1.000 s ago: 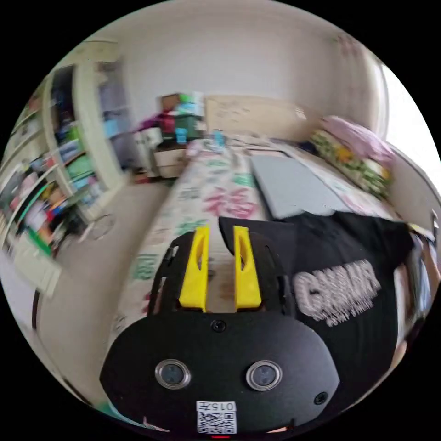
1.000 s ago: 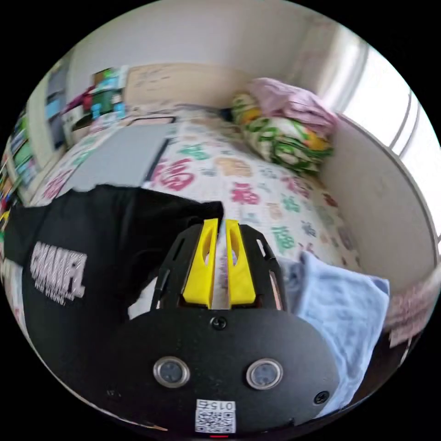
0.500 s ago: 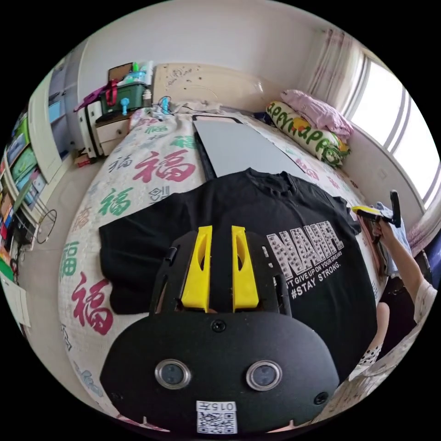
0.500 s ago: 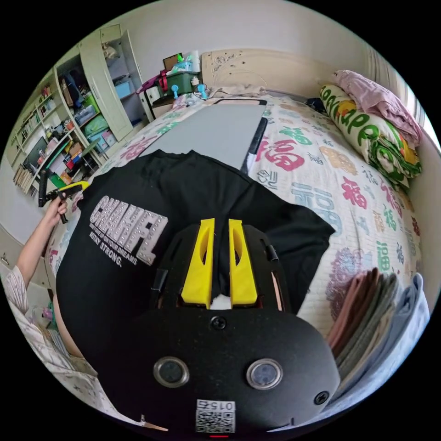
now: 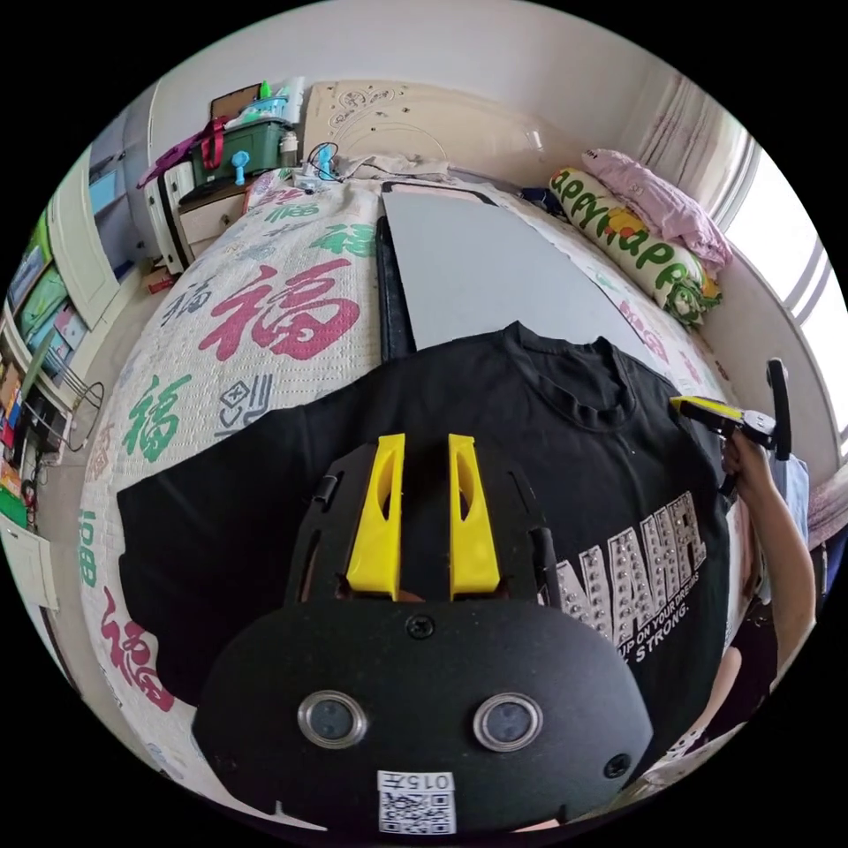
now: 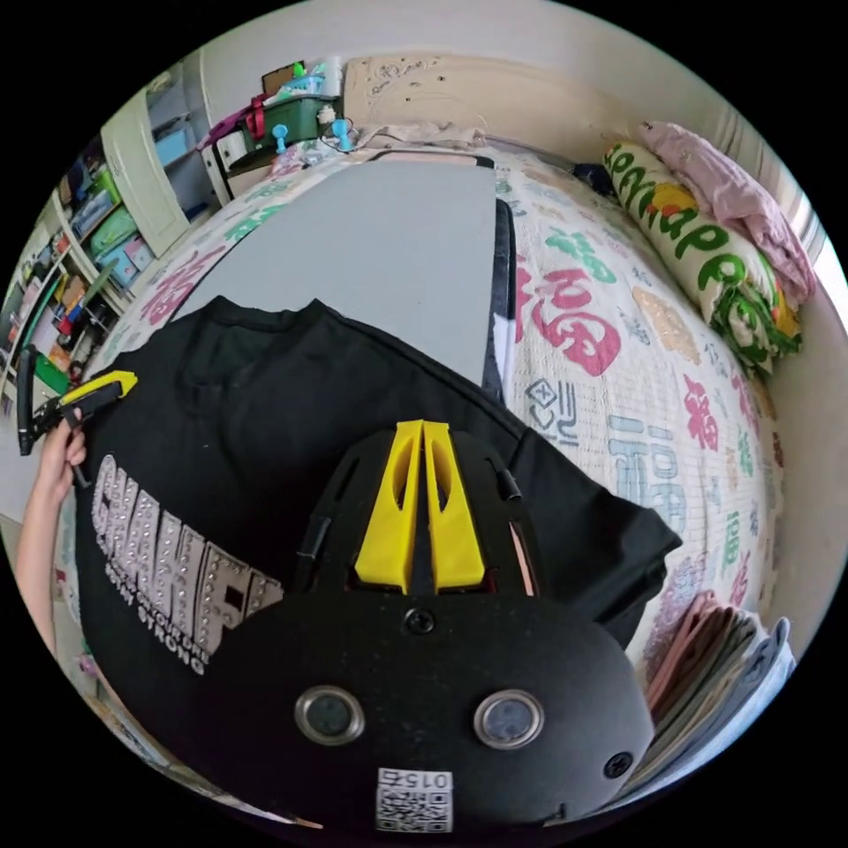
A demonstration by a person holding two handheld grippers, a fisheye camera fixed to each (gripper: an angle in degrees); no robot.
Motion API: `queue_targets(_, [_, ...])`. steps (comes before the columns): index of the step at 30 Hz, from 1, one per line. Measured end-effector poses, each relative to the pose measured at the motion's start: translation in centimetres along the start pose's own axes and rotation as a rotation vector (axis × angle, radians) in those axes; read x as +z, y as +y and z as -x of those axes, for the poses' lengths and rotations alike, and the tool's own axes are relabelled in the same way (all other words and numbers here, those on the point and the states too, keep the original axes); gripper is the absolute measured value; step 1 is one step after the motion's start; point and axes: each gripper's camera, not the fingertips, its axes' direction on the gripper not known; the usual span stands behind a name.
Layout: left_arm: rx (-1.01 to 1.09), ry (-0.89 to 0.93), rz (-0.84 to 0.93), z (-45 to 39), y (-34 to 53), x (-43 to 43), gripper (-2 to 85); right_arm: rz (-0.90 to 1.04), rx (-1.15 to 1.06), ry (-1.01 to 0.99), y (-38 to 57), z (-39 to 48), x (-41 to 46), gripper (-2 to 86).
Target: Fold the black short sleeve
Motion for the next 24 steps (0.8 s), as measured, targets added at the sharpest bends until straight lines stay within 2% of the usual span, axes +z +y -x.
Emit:
queue_targets(4, [-0.007, 0.014, -0.017, 0.0, -1.2, 0.3, 8.6, 0.007, -0.02, 0.055, -0.5, -0.5, 0.4, -1.0])
queue_targets(10, [-0.063, 0.049, -0.011, 0.9, -1.2, -1.1, 8.7, 0.061, 0.009, 0.028, 1.3, -2.5, -0.7, -1.0])
queue_targets(13, [-0.067, 0.113, -0.094, 0.6, 1.8, -5.3, 9.0, -0.071, 0.014, -0.068, 6.6, -4.2, -4.5, -1.0])
queue_targets(15, [-0.044, 0.249, -0.155, 0.4, 5.2, -9.6, 10.5, -0.208, -0.071, -0.06, 11.6, -4.4, -8.4, -0.9])
queue_targets(17, [-0.018, 0.341, -0.253, -0.2, 12.4, -17.0, 10.9, -0.432, -0.172, 0.055, 20.6, -4.1, -14.8, -0.9])
queue_targets(20, [-0.02, 0.318, -0.337, -0.8, 23.8, -25.5, 10.6, -0.637, -0.199, 0.152, 33.3, -4.2, -21.9, -0.5])
queue_targets(24, [-0.118, 0.182, -0.346, -1.1, 37.7, -32.0, 10.2, -0.718, -0.121, 0.234, 46.2, -4.7, -25.9, 2.8])
